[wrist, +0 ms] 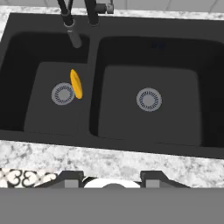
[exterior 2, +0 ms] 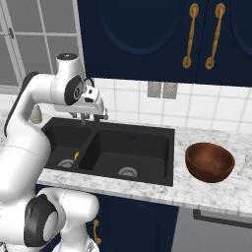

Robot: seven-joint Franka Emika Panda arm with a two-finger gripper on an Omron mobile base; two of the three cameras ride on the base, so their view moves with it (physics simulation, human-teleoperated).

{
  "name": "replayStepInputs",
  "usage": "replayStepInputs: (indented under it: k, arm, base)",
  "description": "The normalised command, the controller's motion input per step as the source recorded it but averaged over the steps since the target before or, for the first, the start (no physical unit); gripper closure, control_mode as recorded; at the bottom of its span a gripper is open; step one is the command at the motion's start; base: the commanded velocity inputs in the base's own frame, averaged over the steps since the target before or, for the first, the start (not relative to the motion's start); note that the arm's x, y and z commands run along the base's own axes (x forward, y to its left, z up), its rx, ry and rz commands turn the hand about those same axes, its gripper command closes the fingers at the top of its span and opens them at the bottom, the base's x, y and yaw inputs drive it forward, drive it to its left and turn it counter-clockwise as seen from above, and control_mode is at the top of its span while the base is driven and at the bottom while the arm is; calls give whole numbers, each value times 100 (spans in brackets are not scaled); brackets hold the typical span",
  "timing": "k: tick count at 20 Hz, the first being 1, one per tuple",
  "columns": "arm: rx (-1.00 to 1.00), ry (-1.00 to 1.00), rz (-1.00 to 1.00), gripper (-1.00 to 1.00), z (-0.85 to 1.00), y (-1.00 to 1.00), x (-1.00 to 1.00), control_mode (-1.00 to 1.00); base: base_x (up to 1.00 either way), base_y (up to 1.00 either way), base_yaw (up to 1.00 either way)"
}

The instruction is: Pick the corn from the sink and place it in the bowl. Then pick the bowl and place it in the microwave. Then close the microwave door and press the start button.

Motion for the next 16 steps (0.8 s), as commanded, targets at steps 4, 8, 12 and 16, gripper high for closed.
replayStepInputs:
  k: [4,8,12,16]
  arm:
    - [-2,-6,3,-100,-3,20,-43,-100]
    - [-23,-2,5,-100,-58,99,-47,-100]
    - [-22,6,0,-100,-76,100,0,-100]
    - [-13,12,0,-100,-79,100,22,-100]
  base:
    - [0,0,0]
    - [0,0,0]
    - [0,0,0]
    - [0,0,0]
